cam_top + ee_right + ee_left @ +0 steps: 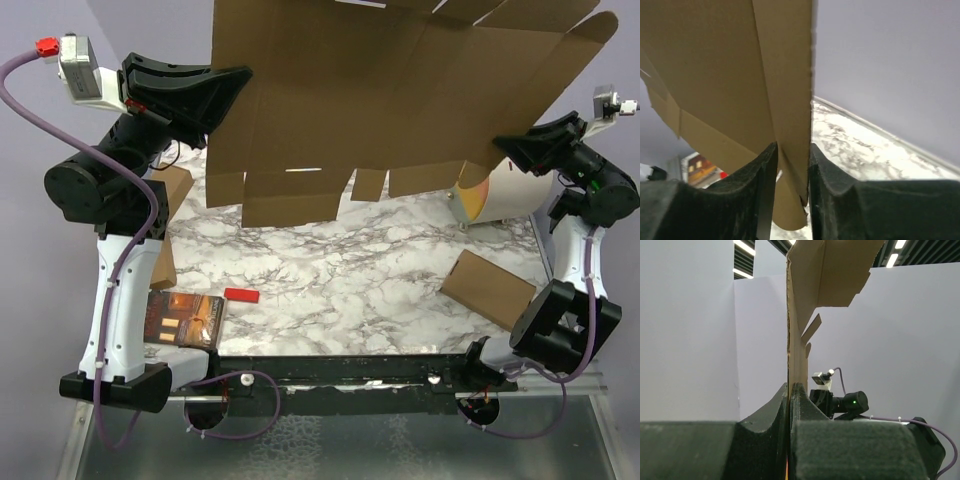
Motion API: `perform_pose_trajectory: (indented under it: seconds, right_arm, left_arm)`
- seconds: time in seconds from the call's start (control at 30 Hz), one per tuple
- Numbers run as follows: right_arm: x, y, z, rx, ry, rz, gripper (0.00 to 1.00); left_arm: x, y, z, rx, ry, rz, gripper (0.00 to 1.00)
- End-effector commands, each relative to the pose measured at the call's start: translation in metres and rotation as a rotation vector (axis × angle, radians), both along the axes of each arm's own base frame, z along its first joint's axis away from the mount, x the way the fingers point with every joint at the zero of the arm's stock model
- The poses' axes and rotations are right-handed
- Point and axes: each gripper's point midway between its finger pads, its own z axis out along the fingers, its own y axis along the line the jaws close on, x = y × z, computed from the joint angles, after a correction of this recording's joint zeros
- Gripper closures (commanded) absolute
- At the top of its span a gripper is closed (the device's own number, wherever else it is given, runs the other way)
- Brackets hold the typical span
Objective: Fold the paper box
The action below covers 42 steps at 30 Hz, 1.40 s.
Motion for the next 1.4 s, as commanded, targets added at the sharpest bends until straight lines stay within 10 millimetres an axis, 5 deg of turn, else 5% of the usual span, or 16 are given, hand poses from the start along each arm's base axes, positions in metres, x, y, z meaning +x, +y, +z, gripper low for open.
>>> perform_pose_trajectory:
  seconds: [0.0,0.17,0.37,0.53,0.7,0.9,1.23,1.37]
  right_arm:
    - [-0.015,0.007,0.006,-0.058,-0.047,0.03,0.78]
    - [-0.021,0.01,0.0,-0.087,-0.056,0.029,0.99]
    - [-0.019,0.008,0.002,-0.143,-0.054,-0.007,0.99]
    - [-0.013,0.002,0.008,-0.211,-0.056,-0.066,0.99]
    - [-0.015,0.002,0.006,-0.258,-0.051,-0.053,0.99]
    - [-0.016,0.003,-0.007,-0.301,-0.037,0.011,0.99]
    - [-0.002,0.0,-0.018,-0.398,-0.014,-0.06,0.99]
    - [0.002,0.008,-0.026,-0.436,-0.01,-0.043,0.99]
  left_arm:
    - [-0.009,0.005,0.005,-0.011,-0.043,0.036,1.0]
    - [0.015,0.008,-0.008,0.002,-0.005,0.127,1.0]
    - [0.052,0.024,-0.042,0.041,0.081,0.338,1.0]
    - [0.075,0.043,-0.086,0.071,0.183,0.508,0.68]
    - [0.088,0.06,-0.138,0.135,0.317,0.636,0.49]
    - [0.064,0.071,-0.172,0.19,0.371,0.691,0.35]
    - [0.042,0.076,-0.208,0.307,0.465,0.713,0.33]
    - [0.037,0.063,-0.214,0.345,0.427,0.641,0.31]
